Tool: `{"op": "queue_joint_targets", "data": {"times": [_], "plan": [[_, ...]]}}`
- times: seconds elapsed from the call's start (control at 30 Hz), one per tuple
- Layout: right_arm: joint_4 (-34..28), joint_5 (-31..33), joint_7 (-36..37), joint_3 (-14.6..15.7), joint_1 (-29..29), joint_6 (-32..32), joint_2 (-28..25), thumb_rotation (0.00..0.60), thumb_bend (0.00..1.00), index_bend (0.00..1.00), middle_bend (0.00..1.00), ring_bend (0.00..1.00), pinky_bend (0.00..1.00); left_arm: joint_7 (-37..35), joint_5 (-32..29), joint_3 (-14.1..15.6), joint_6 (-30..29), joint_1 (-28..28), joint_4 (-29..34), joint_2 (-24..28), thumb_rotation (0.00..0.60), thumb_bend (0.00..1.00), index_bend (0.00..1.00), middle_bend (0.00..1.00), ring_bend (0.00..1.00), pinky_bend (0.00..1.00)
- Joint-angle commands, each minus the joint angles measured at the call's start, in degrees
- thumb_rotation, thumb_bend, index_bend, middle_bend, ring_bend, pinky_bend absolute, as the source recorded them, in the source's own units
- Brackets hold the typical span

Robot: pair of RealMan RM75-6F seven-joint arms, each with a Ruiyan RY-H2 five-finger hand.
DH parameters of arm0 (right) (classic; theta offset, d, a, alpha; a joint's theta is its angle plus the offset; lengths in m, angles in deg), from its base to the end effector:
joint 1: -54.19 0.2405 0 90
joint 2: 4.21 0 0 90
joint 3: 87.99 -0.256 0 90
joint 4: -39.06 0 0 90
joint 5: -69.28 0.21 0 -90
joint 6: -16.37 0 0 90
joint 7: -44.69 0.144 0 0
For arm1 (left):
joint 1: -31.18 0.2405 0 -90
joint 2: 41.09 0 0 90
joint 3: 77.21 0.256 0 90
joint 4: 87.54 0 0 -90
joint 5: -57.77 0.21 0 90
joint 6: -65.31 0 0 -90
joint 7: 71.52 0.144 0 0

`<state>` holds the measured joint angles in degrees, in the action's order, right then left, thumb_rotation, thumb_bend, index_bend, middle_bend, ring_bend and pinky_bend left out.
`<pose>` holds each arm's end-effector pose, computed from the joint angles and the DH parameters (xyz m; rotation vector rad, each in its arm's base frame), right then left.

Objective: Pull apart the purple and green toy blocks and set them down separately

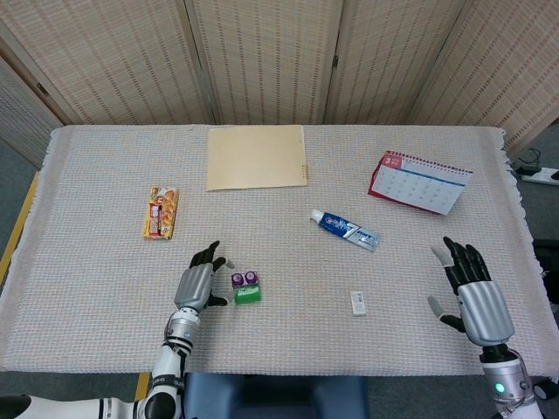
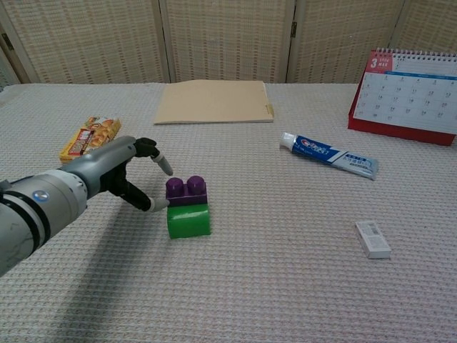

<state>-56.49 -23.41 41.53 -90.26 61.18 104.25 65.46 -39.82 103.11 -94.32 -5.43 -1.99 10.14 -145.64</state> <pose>-0.2658 -0.1858 0.1250 1.4526 -0.8751 1.0986 -0.1147 0.2795 -0.0593 -1.4518 -1.4596 -0.9751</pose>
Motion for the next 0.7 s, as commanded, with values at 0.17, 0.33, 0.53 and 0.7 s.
{"op": "queue_joint_targets", "data": {"times": [0.17, 0.33, 0.53, 0.7], "plan": [[-0.1, -0.1, 1.0, -0.1, -0.2, 0.1, -0.5, 0.6, 0.36, 0.0, 0.0, 0.0, 0.0, 0.0, -1.4, -0.5, 0.6, -1.8, -2.8, -2.2, 0.6, 0.32, 0.37, 0.02, 0.0, 0.0], [-0.3, -0.2, 2.3, -0.1, -0.3, 0.3, -1.2, 0.6, 0.36, 0.0, 0.0, 0.0, 0.0, -0.9, -2.2, -1.1, 1.4, -2.8, -4.4, -3.4, 0.6, 0.32, 0.39, 0.02, 0.0, 0.0], [-0.2, -0.6, 3.5, -0.2, -0.8, 1.3, -1.7, 0.6, 0.36, 0.0, 0.0, 0.0, 0.0, -1.8, -1.8, -1.0, 1.5, -3.6, -7.0, -4.8, 0.6, 0.32, 0.43, 0.04, 0.0, 0.0], [-0.1, -0.5, 3.3, -0.2, -0.6, 0.6, -1.6, 0.6, 0.36, 0.0, 0.0, 0.0, 0.0, -2.9, -1.2, -1.0, 1.6, -3.7, -8.5, -4.9, 0.6, 0.32, 0.48, 0.05, 0.0, 0.0]]}}
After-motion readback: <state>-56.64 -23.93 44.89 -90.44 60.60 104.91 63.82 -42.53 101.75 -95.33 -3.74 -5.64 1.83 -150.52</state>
